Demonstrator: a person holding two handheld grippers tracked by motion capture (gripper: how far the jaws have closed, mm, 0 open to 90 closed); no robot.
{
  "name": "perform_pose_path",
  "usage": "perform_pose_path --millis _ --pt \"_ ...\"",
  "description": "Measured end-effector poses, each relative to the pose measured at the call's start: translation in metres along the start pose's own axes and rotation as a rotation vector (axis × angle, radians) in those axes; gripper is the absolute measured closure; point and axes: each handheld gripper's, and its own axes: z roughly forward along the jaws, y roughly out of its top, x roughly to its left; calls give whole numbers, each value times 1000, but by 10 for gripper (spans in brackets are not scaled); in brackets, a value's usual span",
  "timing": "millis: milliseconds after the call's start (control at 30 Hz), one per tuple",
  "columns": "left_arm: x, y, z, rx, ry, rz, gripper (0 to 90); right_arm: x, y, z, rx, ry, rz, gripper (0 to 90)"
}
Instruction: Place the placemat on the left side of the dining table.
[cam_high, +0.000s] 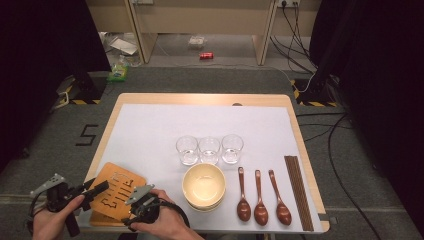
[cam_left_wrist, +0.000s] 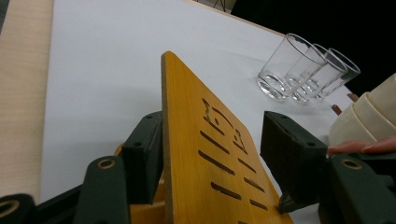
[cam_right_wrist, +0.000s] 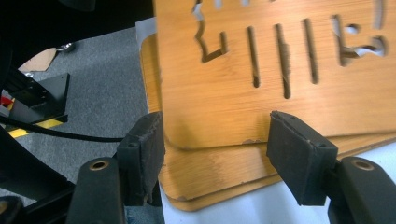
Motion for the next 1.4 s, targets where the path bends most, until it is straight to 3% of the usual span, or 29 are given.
perform_pose_path --millis 267,500,767,833,1067,1400 --pt "-9 -1 5 14 -67 2 553 0 0 0 3 1 -5 373" --pt "-8 -3 8 1 -108 -44 787 -1 0 -1 1 -4 -13 391" --pt "-13 3 7 -61 -182 -88 859 1 3 -14 -32 -22 -16 423" --pt "-14 6 6 -69 -166 -69 860 2 6 -20 -48 -32 -24 427" --pt "-16 13 1 -115 -184 -79 861 5 13 -39 -91 -61 -39 430" --pt "-25 32 -3 -183 -163 -29 861 9 21 -62 -143 -103 -50 431"
